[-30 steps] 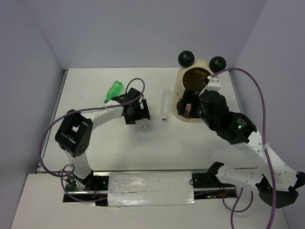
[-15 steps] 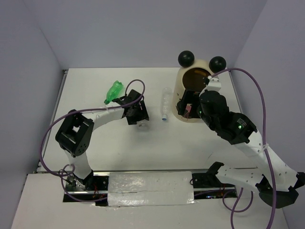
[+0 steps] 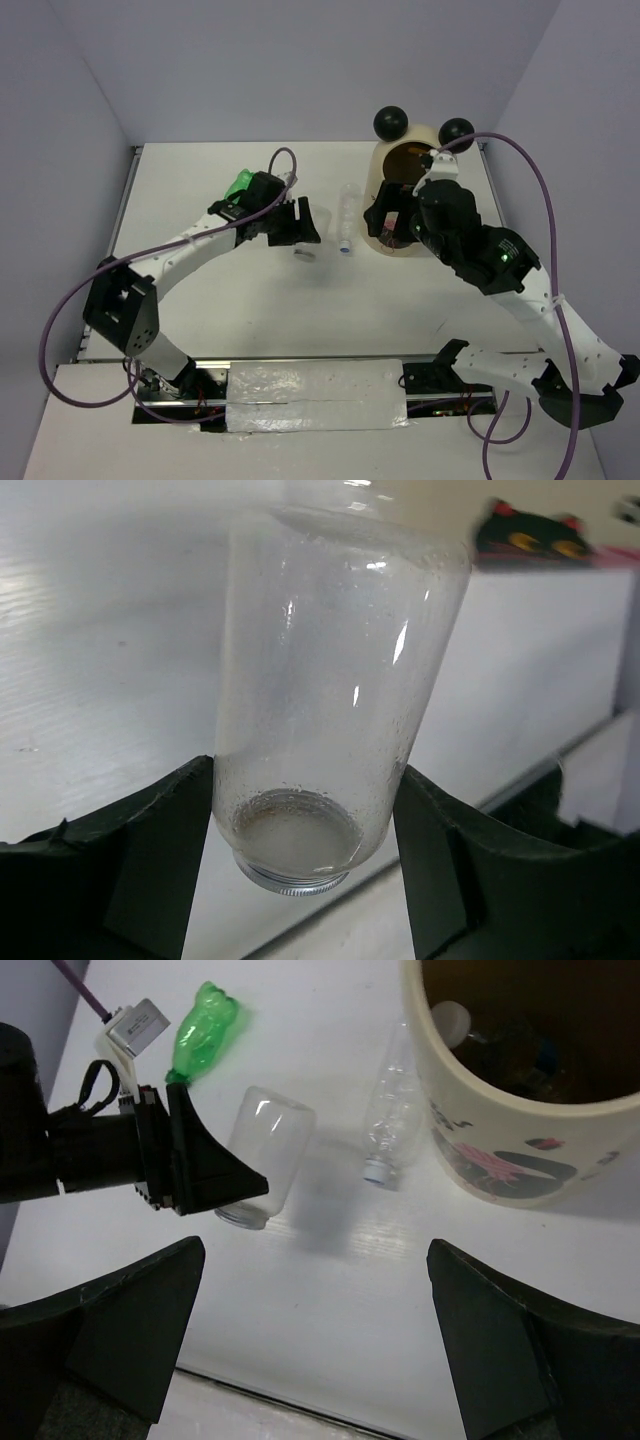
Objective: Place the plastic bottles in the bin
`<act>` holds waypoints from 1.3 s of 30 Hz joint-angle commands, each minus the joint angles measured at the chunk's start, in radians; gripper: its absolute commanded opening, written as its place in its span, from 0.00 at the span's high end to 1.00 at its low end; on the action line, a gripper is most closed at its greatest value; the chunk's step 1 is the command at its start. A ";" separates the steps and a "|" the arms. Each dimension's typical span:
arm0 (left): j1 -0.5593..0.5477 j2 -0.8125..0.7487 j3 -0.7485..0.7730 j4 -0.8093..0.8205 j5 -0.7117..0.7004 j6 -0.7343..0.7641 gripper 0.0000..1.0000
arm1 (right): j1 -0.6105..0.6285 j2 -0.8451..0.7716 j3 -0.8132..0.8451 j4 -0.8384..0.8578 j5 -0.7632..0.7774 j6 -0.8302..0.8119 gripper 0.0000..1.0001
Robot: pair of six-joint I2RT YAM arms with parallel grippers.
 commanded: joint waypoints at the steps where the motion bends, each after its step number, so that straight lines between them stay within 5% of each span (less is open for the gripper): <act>1: 0.025 -0.111 0.032 0.051 0.277 0.110 0.51 | 0.008 0.046 0.082 0.001 -0.117 -0.038 0.00; 6: 0.044 -0.179 0.029 0.072 0.505 0.146 0.50 | 0.006 0.113 0.154 0.058 -0.306 -0.026 0.00; 12: 0.045 -0.236 -0.011 0.158 0.641 0.112 0.50 | -0.002 0.153 0.150 0.127 -0.326 0.081 0.00; 39: 0.045 -0.283 -0.031 0.209 0.679 0.080 0.49 | -0.043 0.182 -0.062 0.323 -0.367 0.338 0.00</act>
